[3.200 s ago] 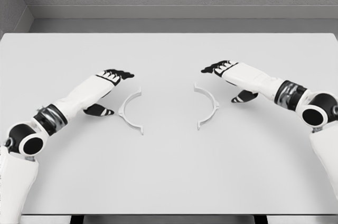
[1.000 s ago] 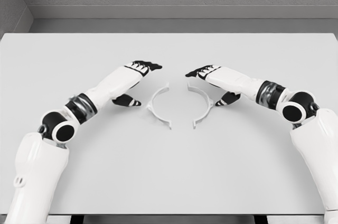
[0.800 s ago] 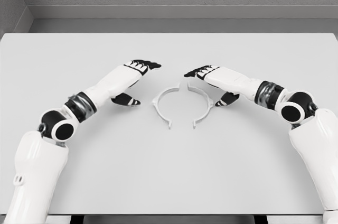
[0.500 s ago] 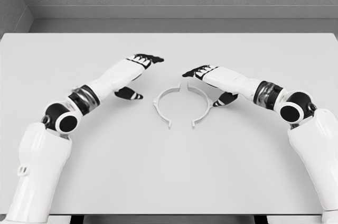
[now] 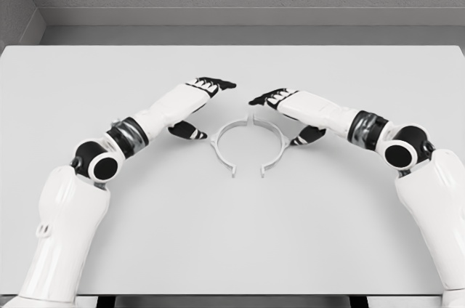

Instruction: Assemble PVC drainage pipe clamps

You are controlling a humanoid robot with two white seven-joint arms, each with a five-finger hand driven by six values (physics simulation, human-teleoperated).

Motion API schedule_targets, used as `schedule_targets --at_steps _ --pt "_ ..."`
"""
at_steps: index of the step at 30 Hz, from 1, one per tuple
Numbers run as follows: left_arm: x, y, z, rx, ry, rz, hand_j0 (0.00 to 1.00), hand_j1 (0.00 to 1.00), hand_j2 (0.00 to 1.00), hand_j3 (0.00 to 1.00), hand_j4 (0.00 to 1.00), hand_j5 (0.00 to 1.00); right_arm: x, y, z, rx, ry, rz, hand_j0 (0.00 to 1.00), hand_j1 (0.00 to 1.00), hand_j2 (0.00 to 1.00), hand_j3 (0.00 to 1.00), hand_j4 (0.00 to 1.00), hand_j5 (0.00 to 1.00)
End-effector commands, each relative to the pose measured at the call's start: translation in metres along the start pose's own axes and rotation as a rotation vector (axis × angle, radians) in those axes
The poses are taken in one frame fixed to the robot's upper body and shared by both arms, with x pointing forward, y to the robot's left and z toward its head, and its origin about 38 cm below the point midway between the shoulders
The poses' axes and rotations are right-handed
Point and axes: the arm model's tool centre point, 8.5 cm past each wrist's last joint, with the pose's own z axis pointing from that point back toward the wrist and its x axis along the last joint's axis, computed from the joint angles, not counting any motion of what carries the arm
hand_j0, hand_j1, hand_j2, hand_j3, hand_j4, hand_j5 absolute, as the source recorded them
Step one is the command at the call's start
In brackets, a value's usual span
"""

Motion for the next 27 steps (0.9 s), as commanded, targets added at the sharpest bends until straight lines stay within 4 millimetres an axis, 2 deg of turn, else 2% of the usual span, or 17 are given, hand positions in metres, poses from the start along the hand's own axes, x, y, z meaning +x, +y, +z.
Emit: schedule_targets --at_steps 1,5,8,13,19,25,27 --pt "0.001 -0.001 -0.001 0.003 -0.002 0.012 1.0 1.0 1.0 1.0 1.0 1.0 -0.005 -0.001 0.004 -0.003 0.014 -0.004 1.0 1.0 1.0 1.0 1.0 1.0" --pt "0.0 -0.003 -0.001 -0.001 -0.001 0.015 1.0 1.0 1.0 1.0 1.0 1.0 -0.037 -0.008 0.033 -0.019 0.107 -0.02 1.0 1.0 1.0 1.0 1.0 1.0" --pt "0.003 -0.005 -0.004 0.0 -0.006 0.022 1.0 1.0 1.0 1.0 1.0 1.0 -0.048 -0.016 0.052 -0.015 0.138 0.011 1.0 1.0 1.0 1.0 1.0 1.0" --pt "0.008 -0.007 -0.008 -0.006 -0.019 0.022 1.0 1.0 1.0 1.0 1.0 1.0 -0.057 -0.031 0.068 -0.056 0.17 0.05 1.0 1.0 1.0 1.0 1.0 1.0" --pt "0.014 -0.01 -0.012 -0.006 -0.033 0.028 1.0 1.0 1.0 1.0 1.0 1.0 -0.061 -0.033 0.074 -0.053 0.183 0.059 1.0 1.0 1.0 1.0 1.0 1.0" --pt "0.002 0.003 -0.005 0.018 -0.005 0.018 1.0 1.0 1.0 1.0 1.0 1.0 -0.06 -0.033 0.073 -0.054 0.182 0.06 1.0 1.0 1.0 1.0 1.0 1.0" --pt "-0.015 0.01 0.008 0.026 0.039 0.009 1.0 1.0 1.0 1.0 1.0 1.0 -0.06 -0.034 0.073 -0.055 0.18 0.061 1.0 1.0 1.0 1.0 1.0 1.0"
